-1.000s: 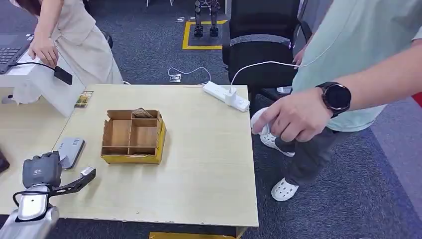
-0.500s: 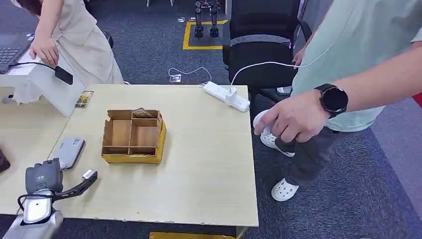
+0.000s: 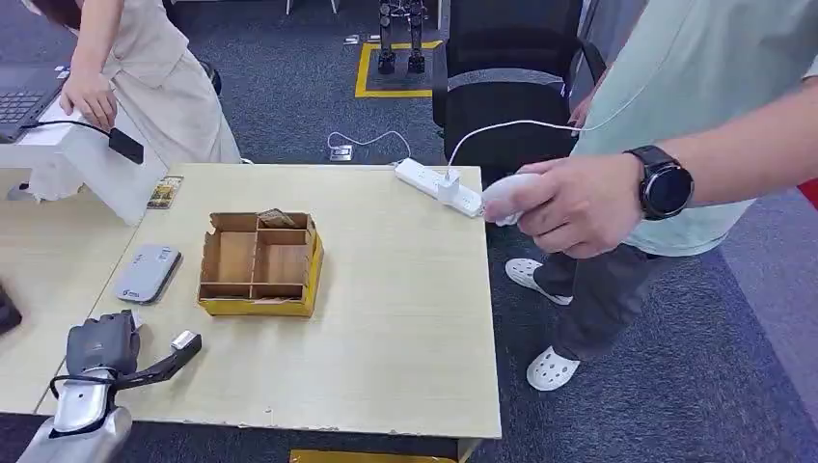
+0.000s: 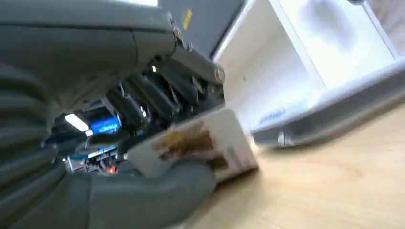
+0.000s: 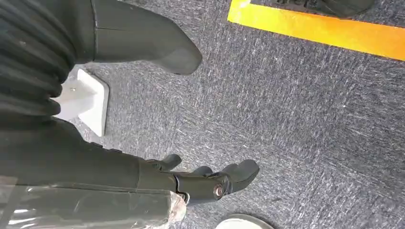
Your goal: Pass the card to the sensor for recognition and then transmit it.
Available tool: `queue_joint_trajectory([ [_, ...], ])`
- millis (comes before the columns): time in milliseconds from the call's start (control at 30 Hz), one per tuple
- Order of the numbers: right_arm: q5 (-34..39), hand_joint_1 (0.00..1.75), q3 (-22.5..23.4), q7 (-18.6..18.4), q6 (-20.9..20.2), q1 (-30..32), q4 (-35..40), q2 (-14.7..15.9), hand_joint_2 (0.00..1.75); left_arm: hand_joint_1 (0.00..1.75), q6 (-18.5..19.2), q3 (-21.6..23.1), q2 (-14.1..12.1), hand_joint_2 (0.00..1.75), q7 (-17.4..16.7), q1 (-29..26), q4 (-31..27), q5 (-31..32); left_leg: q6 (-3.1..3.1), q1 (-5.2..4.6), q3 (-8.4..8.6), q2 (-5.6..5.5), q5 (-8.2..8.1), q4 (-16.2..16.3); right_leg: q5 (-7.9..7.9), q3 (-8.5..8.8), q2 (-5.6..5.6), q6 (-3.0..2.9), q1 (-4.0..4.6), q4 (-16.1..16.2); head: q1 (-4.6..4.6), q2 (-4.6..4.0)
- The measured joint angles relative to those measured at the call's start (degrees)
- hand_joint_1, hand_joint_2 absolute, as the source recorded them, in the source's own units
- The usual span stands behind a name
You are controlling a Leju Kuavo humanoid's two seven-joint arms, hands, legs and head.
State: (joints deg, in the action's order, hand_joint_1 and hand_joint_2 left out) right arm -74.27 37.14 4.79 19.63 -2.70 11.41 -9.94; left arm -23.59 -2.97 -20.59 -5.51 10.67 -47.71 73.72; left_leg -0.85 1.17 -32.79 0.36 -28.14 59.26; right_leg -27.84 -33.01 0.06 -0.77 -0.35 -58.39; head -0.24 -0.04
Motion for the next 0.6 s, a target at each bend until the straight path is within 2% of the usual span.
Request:
queue_joint_trajectory([
  [100,0.04,0.0,0.0,0.0,0.0,0.02,0.0,0.0,1.75,1.75,-1.86,-0.02,0.2,1.75,1.9,-0.02,-0.53,-3.32,0.0,0.0,0.0,0.0,0.0,0.01,0.0,-0.01,0.0,0.0,0.0,0.01,0.0,0.0],
  [167,0.04,0.0,0.0,0.02,0.02,0.02,0.0,0.0,1.75,1.75,-3.13,-0.2,0.43,1.75,5.98,-0.26,-1.31,-9.0,0.0,0.0,-0.01,0.0,0.0,0.01,0.0,-0.02,0.0,0.0,0.0,0.01,-0.02,0.0],
  [200,0.06,0.0,0.0,0.02,0.09,0.06,0.0,0.0,1.75,1.75,-5.1,-0.89,0.92,1.75,10.81,-0.44,-2.83,-16.47,0.0,0.0,-0.02,0.0,0.0,0.01,0.0,-0.02,0.0,0.0,0.0,0.01,0.02,0.0],
  [233,0.04,0.0,0.0,0.13,0.13,0.08,0.0,0.0,1.75,1.75,-5.79,-1.38,1.35,1.75,13.14,-0.53,-3.78,-20.01,0.0,0.0,-0.02,0.0,-0.01,0.01,0.0,-0.04,0.0,0.0,0.0,0.02,0.0,0.0],
  [267,0.02,0.0,-0.02,0.24,0.24,0.09,0.0,0.0,1.75,1.75,-6.1,-2.08,1.93,1.75,17.13,-0.65,-5.21,-26.05,0.0,0.0,-0.04,0.01,-0.01,0.02,0.0,-0.05,0.0,0.0,0.0,0.02,-0.02,0.0],
  [333,-0.2,0.0,-0.07,0.28,0.5,0.15,0.0,0.0,1.75,1.75,-6.27,-3.79,3.43,1.75,22.7,-0.72,-8.51,-36.17,0.01,0.0,-0.05,0.0,-0.01,0.02,0.0,-0.06,0.0,0.0,0.0,0.03,0.02,0.0],
  [433,-0.5,0.0,-0.24,0.24,0.63,0.17,0.0,0.0,1.75,1.75,-5.36,-5.07,4.81,1.75,24.26,-0.29,-13.52,-44.23,0.01,0.0,-0.05,0.02,-0.01,0.03,0.01,-0.09,0.02,0.01,0.0,0.04,-0.02,0.0],
  [600,-0.57,0.0,-0.9,0.15,0.57,0.05,0.0,0.0,1.75,1.75,-2.95,-5.16,4.33,1.75,21.46,3.48,-18.23,-45.15,0.02,0.01,-0.08,0.01,0.02,0.04,0.05,-0.1,0.0,-0.04,0.01,0.01,0.0,0.0],
])
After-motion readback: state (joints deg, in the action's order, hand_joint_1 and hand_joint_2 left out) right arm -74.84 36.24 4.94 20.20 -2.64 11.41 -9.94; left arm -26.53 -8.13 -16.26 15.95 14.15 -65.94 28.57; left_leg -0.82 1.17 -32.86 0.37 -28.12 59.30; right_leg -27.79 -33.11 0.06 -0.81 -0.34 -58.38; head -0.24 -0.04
